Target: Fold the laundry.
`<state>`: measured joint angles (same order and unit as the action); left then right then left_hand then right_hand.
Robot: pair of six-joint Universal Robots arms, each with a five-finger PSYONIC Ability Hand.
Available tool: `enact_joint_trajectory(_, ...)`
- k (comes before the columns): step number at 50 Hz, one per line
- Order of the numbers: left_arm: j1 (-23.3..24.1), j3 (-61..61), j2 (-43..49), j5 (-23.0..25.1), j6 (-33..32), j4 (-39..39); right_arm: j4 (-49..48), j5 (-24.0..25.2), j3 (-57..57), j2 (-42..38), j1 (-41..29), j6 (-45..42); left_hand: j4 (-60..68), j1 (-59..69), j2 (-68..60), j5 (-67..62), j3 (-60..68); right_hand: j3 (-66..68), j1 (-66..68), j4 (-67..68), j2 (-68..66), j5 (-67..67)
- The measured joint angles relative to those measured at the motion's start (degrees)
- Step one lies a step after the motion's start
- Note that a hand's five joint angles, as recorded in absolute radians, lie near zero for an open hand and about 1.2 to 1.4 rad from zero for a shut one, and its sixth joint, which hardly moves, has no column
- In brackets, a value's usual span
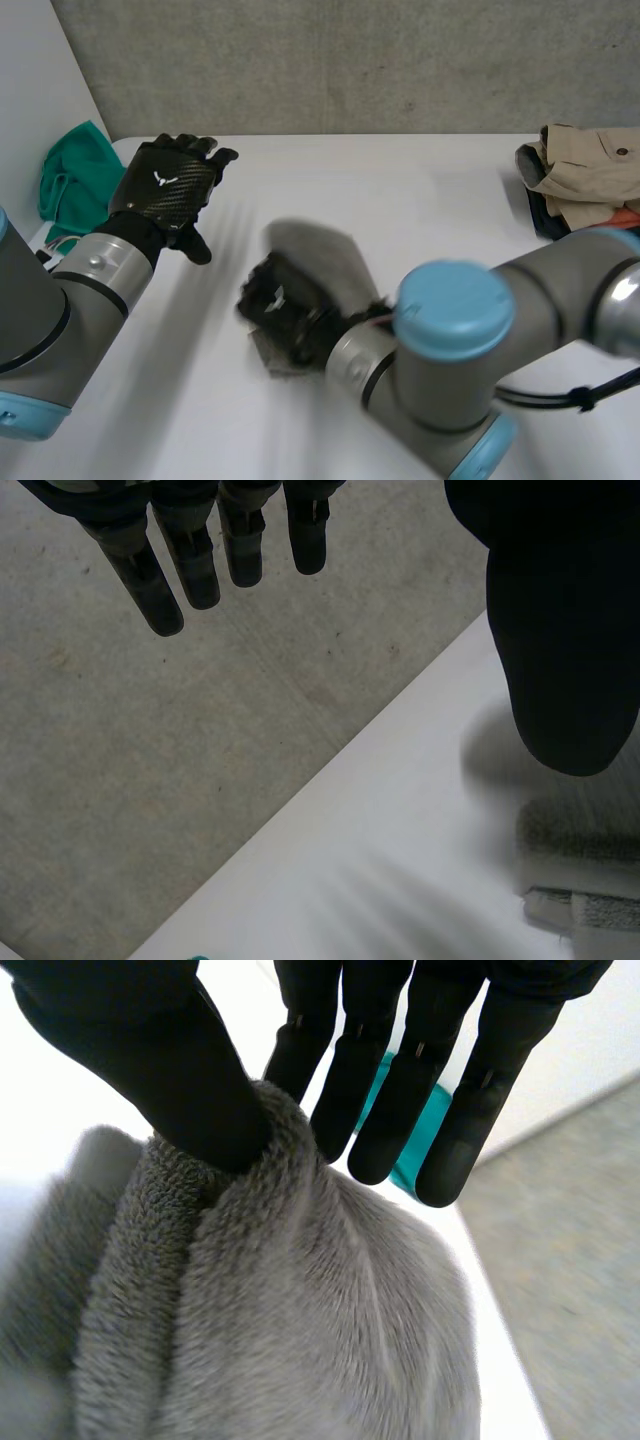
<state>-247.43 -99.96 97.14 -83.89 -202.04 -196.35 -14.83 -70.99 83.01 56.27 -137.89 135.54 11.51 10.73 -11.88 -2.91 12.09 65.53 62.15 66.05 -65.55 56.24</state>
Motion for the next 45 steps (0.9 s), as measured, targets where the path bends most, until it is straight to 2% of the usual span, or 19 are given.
enact_joint_trajectory(1,0.00,-0.03,-0.01,-0.02,0.24,0.00,-0.03,0.21,0.01,-0.29,-0.28,-0.02,0.00,0.00,0.00,0.00,0.00,-1.41,-1.19,-1.90,1.40,-1.84)
enact_joint_trajectory(3,0.02,-0.03,0.00,-0.09,1.92,-0.02,-0.18,0.97,0.16,-1.47,-1.28,0.40,0.00,0.00,0.00,0.00,0.00,-24.46,-24.45,-23.85,25.30,-24.23)
enact_joint_trajectory(4,0.05,0.03,0.02,-0.11,2.69,-0.03,-0.26,1.10,0.30,-1.72,-1.39,1.16,0.00,0.00,0.00,0.00,0.00,-31.15,-32.54,-31.68,33.32,-32.48)
enact_joint_trajectory(6,0.16,0.33,0.14,-0.13,4.85,-0.05,-0.40,0.99,0.53,-1.48,-0.74,3.58,0.00,0.00,0.00,0.00,0.00,-47.56,-46.44,-48.22,48.62,-49.01)
enact_joint_trajectory(7,0.25,0.54,0.24,-0.14,5.94,-0.06,-0.41,0.87,0.64,-1.11,-0.08,5.07,0.00,0.00,0.00,0.00,0.00,-51.76,-49.25,-52.28,52.44,-52.68)
enact_joint_trajectory(15,2.94,3.41,2.75,-0.84,12.50,0.21,1.03,-1.33,0.92,5.80,11.02,26.14,0.00,0.00,0.00,0.00,0.00,-53.53,-49.37,-54.09,53.60,-53.49)
enact_joint_trajectory(17,5.31,4.74,4.84,-2.23,13.58,0.56,4.11,-1.51,0.07,7.51,14.57,33.76,0.00,0.14,0.00,0.00,0.00,-53.53,-49.37,-54.09,53.60,-53.49)
enact_joint_trajectory(23,11.64,7.28,10.40,-9.78,14.57,2.12,13.83,-0.79,-4.57,6.59,17.85,41.58,0.02,0.21,0.00,0.00,0.00,-53.53,-49.37,-54.09,53.60,-53.49)
enact_joint_trajectory(27,14.68,7.61,14.79,-15.28,14.50,3.48,19.90,-0.85,-9.56,1.93,17.93,41.07,0.01,0.21,0.00,0.00,0.00,-53.53,-49.37,-54.09,53.60,-53.49)
enact_joint_trajectory(32,16.67,7.32,20.18,-18.42,14.06,5.05,23.84,-1.54,-14.50,-4.40,17.66,38.11,0.01,0.21,0.00,0.00,0.00,-53.53,-49.37,-54.09,53.60,-53.49)
enact_joint_trajectory(38,16.84,7.99,24.40,-18.82,13.78,7.51,26.36,-3.11,-17.62,-9.51,17.35,33.44,0.04,0.21,0.00,0.00,0.00,-53.53,-49.37,-54.09,53.60,-53.49)
enact_joint_trajectory(45,15.51,9.25,23.54,-18.26,13.75,10.63,26.50,-7.71,-17.64,-8.60,17.20,26.18,0.04,0.21,0.00,0.00,0.00,-53.53,-49.37,-54.10,53.60,-53.49)
